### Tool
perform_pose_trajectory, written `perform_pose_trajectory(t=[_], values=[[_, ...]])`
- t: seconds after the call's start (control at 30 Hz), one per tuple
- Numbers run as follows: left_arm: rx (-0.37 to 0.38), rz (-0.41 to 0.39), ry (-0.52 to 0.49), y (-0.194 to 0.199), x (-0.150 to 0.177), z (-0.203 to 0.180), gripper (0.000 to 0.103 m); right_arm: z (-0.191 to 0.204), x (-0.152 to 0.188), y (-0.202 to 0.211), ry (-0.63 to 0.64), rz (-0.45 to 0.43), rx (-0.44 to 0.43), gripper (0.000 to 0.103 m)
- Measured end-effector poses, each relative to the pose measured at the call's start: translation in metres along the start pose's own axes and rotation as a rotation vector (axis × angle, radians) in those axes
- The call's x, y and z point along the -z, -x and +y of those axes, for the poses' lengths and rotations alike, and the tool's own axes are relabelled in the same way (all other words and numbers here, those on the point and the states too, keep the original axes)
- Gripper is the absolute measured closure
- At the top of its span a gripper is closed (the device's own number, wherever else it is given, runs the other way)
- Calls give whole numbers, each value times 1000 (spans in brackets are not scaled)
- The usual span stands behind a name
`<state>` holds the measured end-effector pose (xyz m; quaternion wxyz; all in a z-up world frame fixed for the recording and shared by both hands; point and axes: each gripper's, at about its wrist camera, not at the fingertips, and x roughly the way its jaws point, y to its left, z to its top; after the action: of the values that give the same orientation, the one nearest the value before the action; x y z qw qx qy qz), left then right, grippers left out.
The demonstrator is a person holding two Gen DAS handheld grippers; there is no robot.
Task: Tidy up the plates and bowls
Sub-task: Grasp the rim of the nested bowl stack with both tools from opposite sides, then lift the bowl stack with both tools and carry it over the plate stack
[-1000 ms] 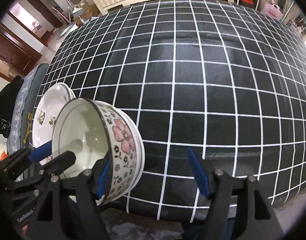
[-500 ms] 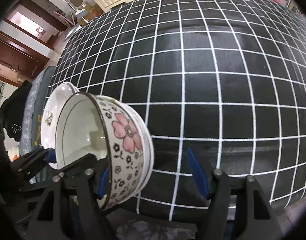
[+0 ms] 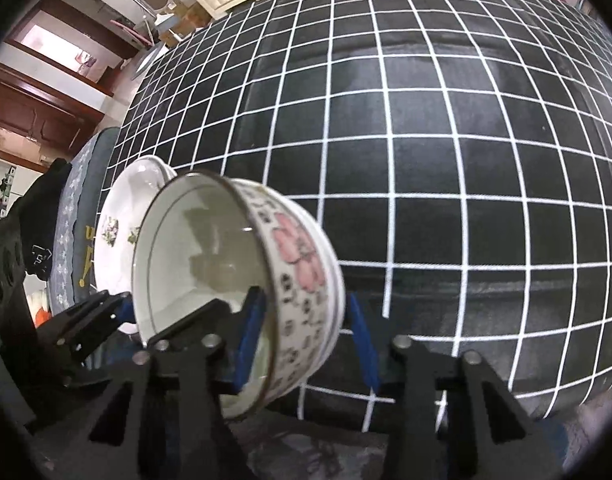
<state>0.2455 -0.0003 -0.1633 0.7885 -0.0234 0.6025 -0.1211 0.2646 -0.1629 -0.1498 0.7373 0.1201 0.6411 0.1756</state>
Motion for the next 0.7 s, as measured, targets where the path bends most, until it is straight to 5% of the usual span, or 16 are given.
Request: perform_pose_trajectory(t=[0.7], values=[[-57,-5,27,4,4,-8,65,1,7,1,-77,-62,4,60]])
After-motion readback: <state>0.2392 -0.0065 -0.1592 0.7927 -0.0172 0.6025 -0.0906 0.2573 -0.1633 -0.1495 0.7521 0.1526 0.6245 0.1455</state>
